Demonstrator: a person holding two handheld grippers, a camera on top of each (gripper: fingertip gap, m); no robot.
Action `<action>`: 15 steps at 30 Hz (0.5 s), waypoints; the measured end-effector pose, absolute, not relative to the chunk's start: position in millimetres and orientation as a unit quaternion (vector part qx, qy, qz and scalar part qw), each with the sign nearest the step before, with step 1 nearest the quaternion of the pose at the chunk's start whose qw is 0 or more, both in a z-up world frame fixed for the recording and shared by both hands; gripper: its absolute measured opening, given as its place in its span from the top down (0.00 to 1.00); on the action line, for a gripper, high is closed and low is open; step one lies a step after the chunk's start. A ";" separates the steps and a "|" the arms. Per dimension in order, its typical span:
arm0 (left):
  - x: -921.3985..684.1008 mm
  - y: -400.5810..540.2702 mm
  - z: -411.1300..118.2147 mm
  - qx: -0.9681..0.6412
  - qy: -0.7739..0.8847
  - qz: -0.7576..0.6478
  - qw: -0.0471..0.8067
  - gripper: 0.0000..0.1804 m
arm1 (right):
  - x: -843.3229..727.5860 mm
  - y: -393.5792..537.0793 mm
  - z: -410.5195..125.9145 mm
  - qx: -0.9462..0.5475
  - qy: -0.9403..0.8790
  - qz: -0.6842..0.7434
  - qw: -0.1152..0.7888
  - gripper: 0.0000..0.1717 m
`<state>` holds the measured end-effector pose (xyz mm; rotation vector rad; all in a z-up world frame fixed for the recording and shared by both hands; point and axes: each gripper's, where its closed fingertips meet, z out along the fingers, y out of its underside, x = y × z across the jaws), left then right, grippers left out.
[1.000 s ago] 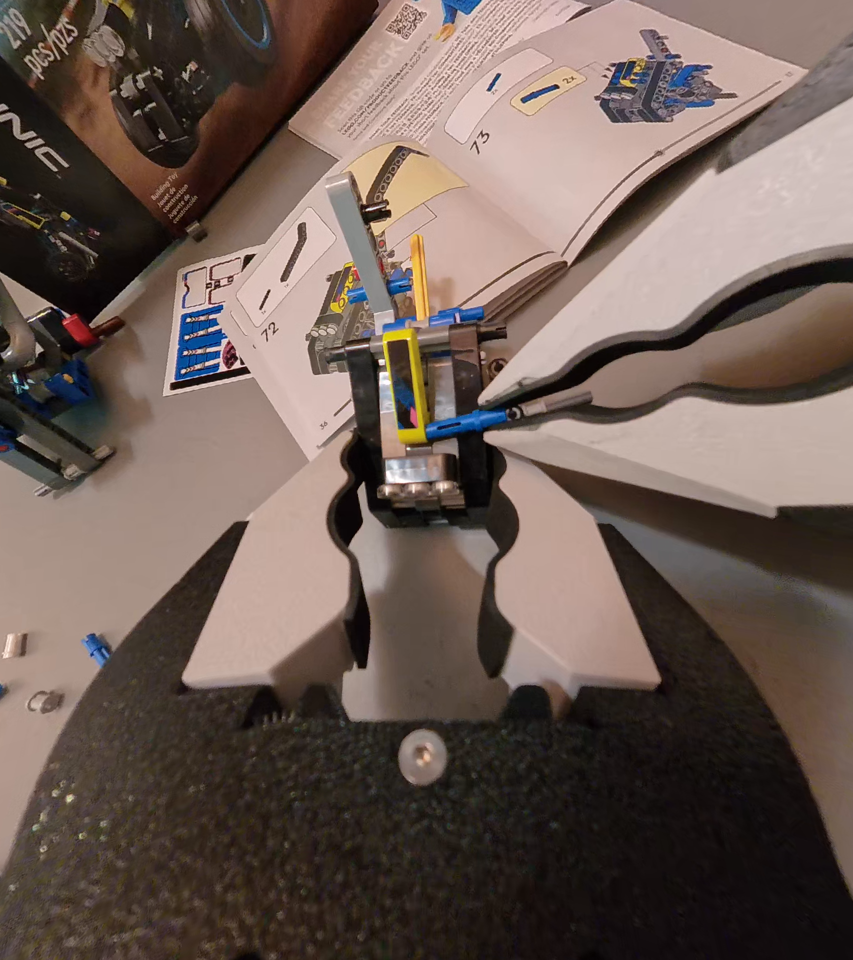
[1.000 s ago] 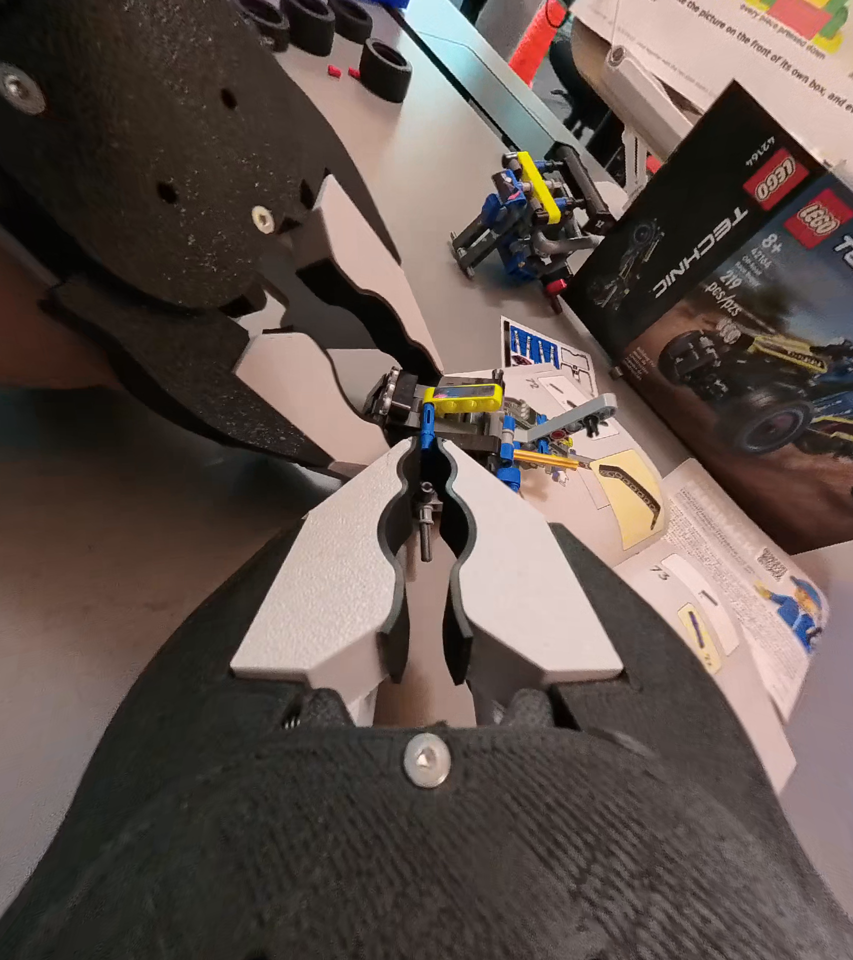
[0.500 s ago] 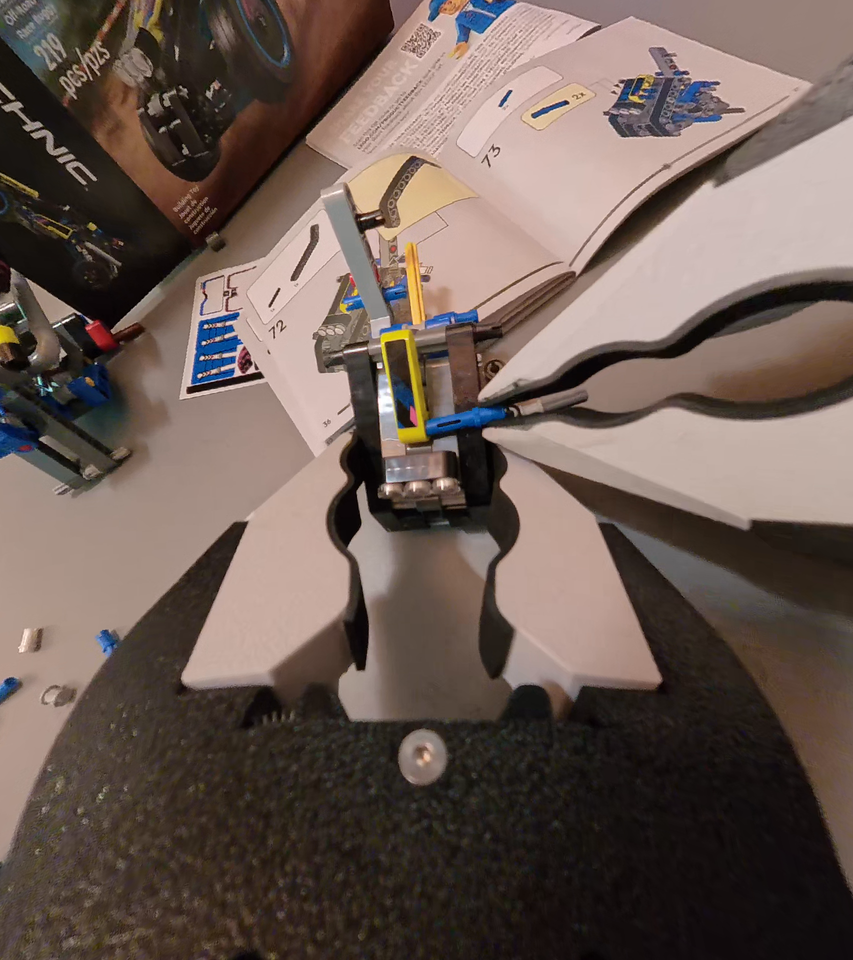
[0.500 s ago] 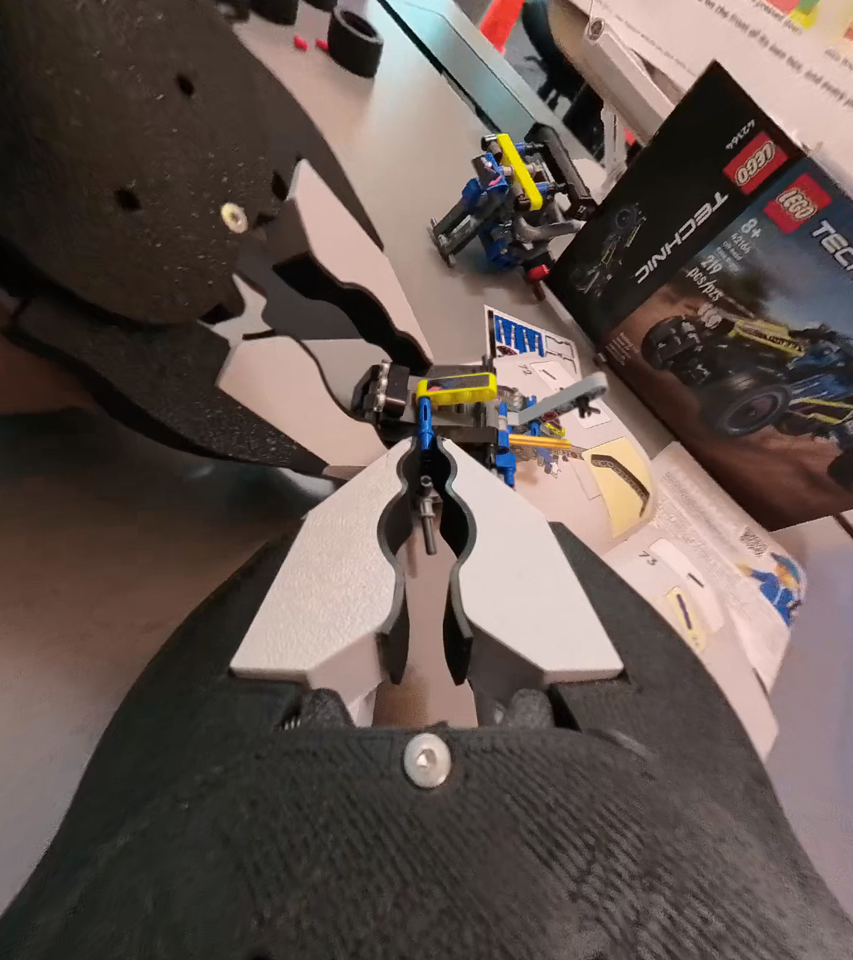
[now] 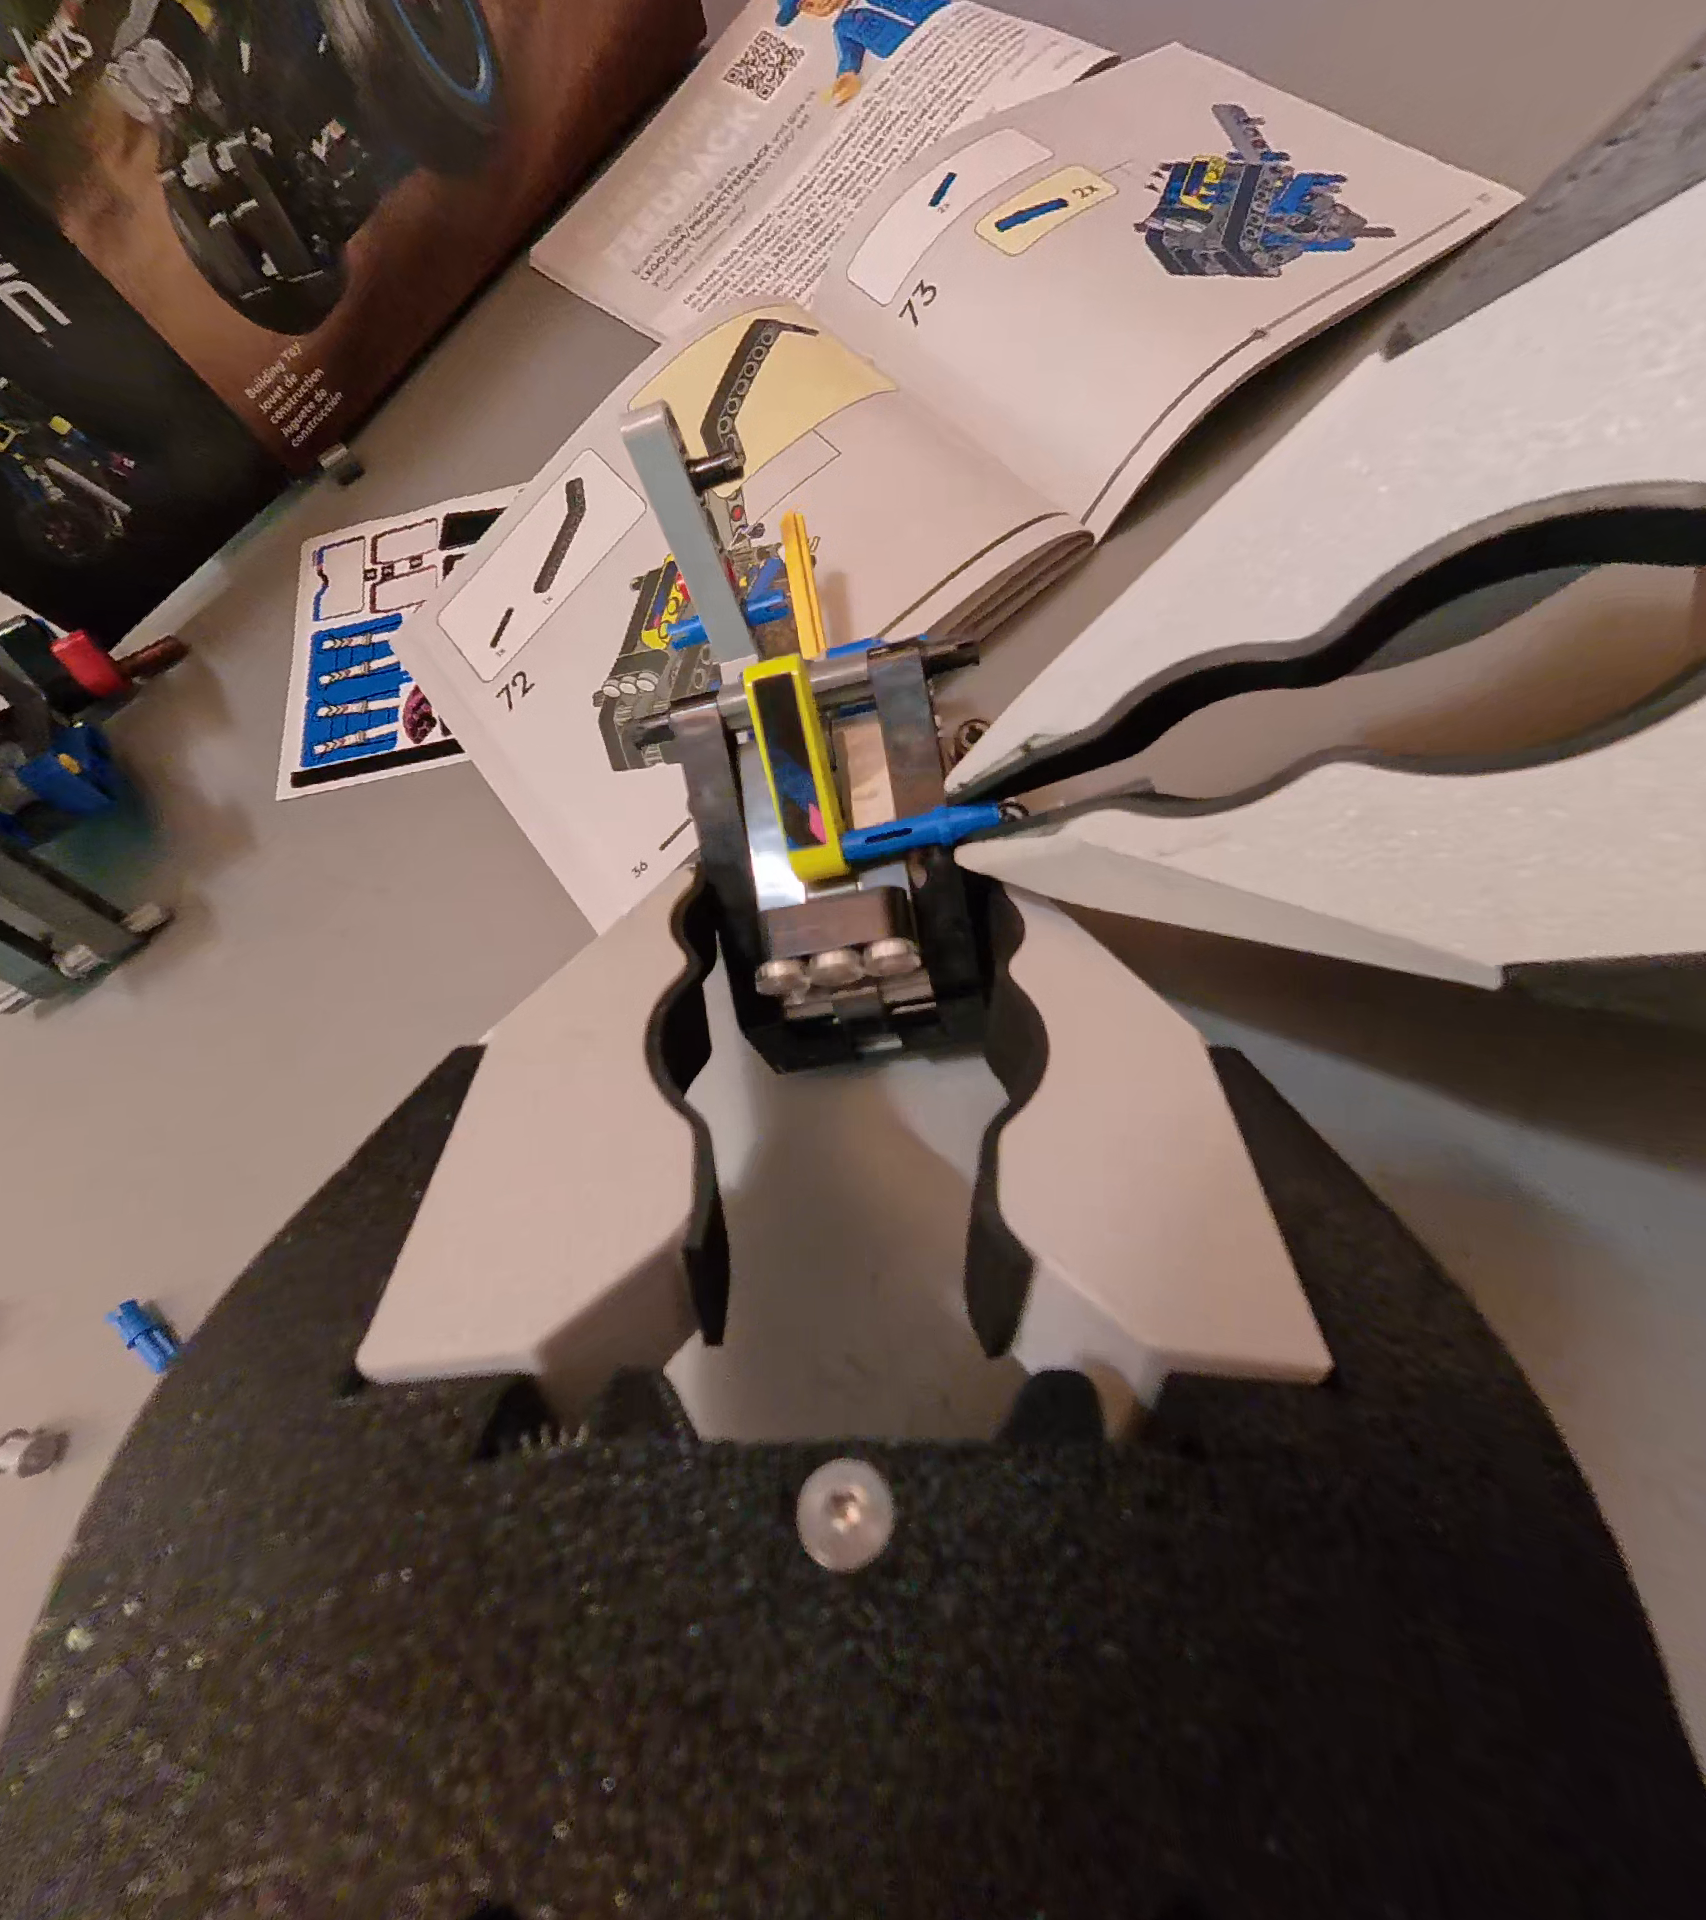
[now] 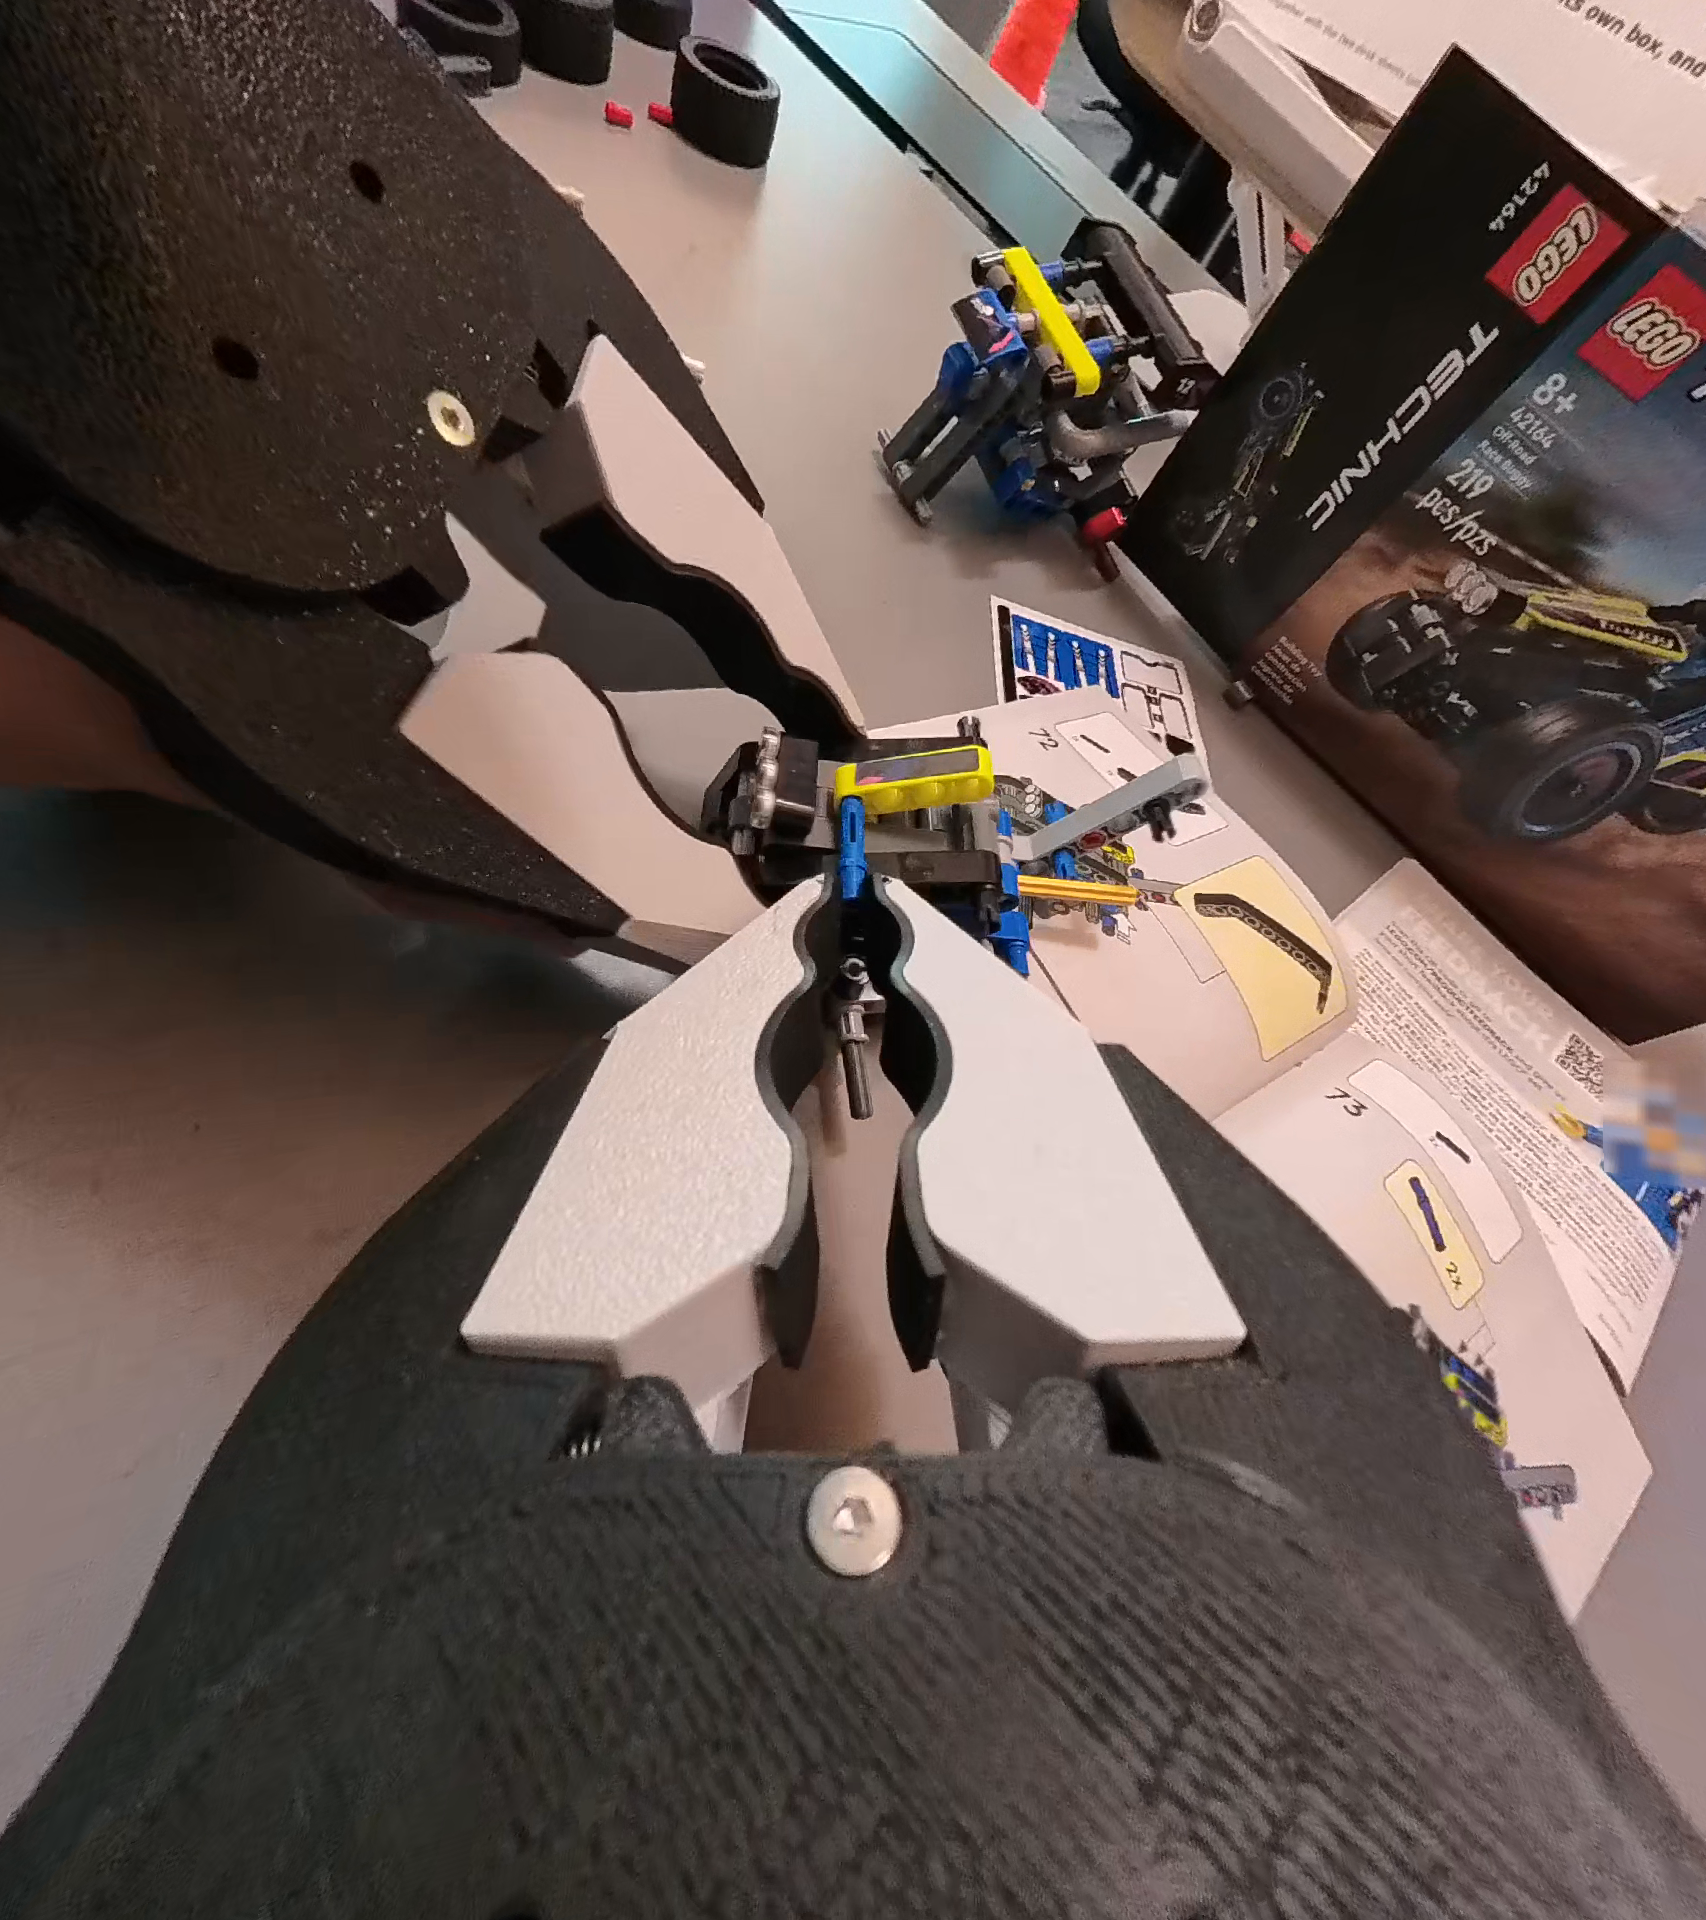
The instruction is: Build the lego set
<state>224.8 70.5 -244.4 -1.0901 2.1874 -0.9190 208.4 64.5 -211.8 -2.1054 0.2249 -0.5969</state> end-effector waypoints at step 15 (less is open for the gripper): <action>229.4 72.3 -244.9 -0.399 0.810 -0.317 0.292 0.76 | 209.5 63.0 -212.3 -0.859 0.033 -0.309 0.408 0.99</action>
